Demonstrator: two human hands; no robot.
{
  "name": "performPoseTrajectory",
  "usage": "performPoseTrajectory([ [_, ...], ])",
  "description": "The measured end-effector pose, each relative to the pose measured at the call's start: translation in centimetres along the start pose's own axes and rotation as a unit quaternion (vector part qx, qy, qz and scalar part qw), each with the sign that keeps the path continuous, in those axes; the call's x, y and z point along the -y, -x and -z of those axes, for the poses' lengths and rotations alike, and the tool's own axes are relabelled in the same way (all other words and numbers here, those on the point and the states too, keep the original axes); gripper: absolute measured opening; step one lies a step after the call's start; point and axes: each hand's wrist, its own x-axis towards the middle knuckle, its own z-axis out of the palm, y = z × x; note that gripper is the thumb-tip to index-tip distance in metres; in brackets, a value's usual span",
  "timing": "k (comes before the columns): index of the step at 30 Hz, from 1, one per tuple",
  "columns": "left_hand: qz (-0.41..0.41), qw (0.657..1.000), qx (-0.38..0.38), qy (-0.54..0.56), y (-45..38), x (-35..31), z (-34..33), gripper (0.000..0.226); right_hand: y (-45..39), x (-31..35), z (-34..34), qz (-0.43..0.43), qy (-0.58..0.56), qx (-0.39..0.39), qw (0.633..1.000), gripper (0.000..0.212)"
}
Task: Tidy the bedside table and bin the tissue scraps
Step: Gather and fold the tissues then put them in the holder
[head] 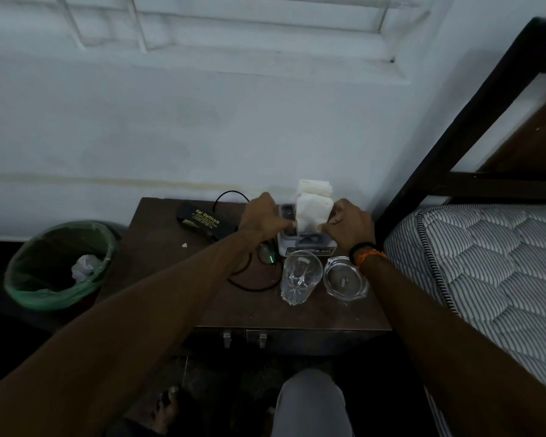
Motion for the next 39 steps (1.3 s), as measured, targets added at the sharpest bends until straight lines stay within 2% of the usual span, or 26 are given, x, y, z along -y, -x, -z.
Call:
performPoseTrajectory([
  [5,0.055,0.994,0.08,0.047,0.8,1.5,-0.6,0.033,1.0,0.3,-0.2,-0.019,0.015,-0.032,0.999,0.024],
  [8,0.072,0.989,0.08,0.099,0.8,2.4,-1.6,0.033,1.9,-0.3,-0.5,-0.015,0.013,-0.045,0.999,0.019],
  [10,0.075,0.987,0.079,0.118,0.7,2.3,-2.2,0.036,2.4,-1.3,-0.6,-0.024,0.007,-0.097,0.995,0.02],
  [12,0.074,0.986,0.075,0.127,0.5,2.1,-2.6,0.036,2.9,-2.2,-0.5,-0.061,-0.046,-0.133,0.988,0.015],
  [14,0.078,0.985,0.069,0.14,0.0,1.7,-3.1,0.031,3.0,-3.2,-0.4,-0.091,-0.094,-0.117,0.984,0.015],
  [16,0.076,0.984,0.067,0.144,-0.5,1.3,-3.5,0.029,2.8,-3.8,-0.3,-0.074,-0.099,-0.093,0.988,0.015],
  [20,0.063,0.986,0.08,0.131,-1.8,0.2,-4.0,0.03,1.2,-4.9,0.4,-0.072,-0.104,-0.092,0.988,0.02],
  [26,0.053,0.985,0.091,0.135,-2.3,-2.2,-5.2,0.027,0.3,-6.2,1.6,-0.081,-0.079,-0.119,0.986,0.019],
  [31,0.057,0.98,0.108,0.155,-2.2,-2.5,-4.9,0.028,0.1,-6.3,1.7,-0.085,-0.069,-0.112,0.988,0.021],
  [35,0.087,0.972,0.118,0.184,-1.2,-1.5,-4.0,0.021,1.6,-5.1,2.0,-0.108,-0.096,-0.173,0.974,0.022],
  [37,0.103,0.97,0.118,0.187,-0.4,-0.2,-3.5,0.019,3.2,-4.4,1.9,-0.062,-0.113,-0.177,0.976,0.021],
  [39,0.106,0.965,0.137,0.195,0.8,1.3,-2.9,0.027,5.0,-4.2,1.0,0.017,-0.107,-0.118,0.987,0.029],
])
